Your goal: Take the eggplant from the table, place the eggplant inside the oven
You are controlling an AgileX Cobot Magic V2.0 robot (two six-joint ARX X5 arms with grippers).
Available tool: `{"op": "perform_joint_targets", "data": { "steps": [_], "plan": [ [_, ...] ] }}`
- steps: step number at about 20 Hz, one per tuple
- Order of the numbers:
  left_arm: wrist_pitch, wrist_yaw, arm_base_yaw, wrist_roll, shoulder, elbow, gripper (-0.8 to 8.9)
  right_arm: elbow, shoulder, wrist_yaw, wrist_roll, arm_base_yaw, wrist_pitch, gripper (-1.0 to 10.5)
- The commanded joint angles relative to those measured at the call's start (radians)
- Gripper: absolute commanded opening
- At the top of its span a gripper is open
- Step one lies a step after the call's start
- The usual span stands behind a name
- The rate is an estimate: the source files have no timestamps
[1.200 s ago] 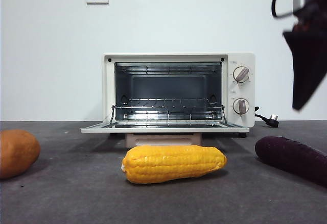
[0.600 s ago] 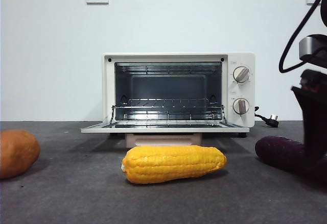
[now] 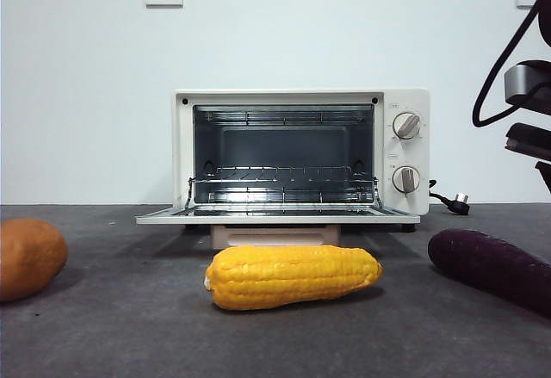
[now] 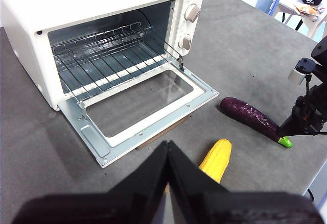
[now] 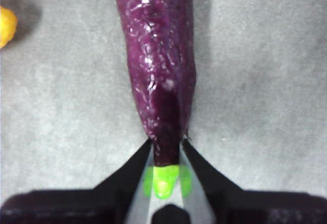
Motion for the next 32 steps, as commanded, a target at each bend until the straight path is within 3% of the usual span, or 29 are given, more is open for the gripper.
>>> {"op": "perform_joint_targets", "data": {
  "steps": [1,10,15,19,26,32],
  "plan": [
    [0.010,0.003,0.000,-0.003,-0.002,-0.004,-0.06,-0.009,-0.002,-0.008,0.007,0.002,-0.010,-0.1],
    [0.012,0.003,0.000,-0.003,0.004,-0.004,-0.06,0.046,-0.251,-0.287,0.018,0.002,-0.214,-0.1],
    [0.013,0.003,0.000,-0.003,0.013,-0.004,-0.06,0.144,-0.266,-0.317,0.038,0.008,-0.201,-0.1],
    [0.013,0.003,0.000,-0.003,0.015,-0.004,-0.06,0.214,-0.135,-0.371,0.067,0.008,-0.101,-0.1],
    [0.013,0.003,-0.003,-0.003,0.015,-0.004,-0.06,0.390,0.211,-0.383,0.114,0.008,0.050,-0.1],
    [0.011,0.003,-0.034,-0.003,0.015,-0.004,-0.06,0.655,0.473,-0.383,0.221,0.008,0.102,-0.1]
  ]
}}
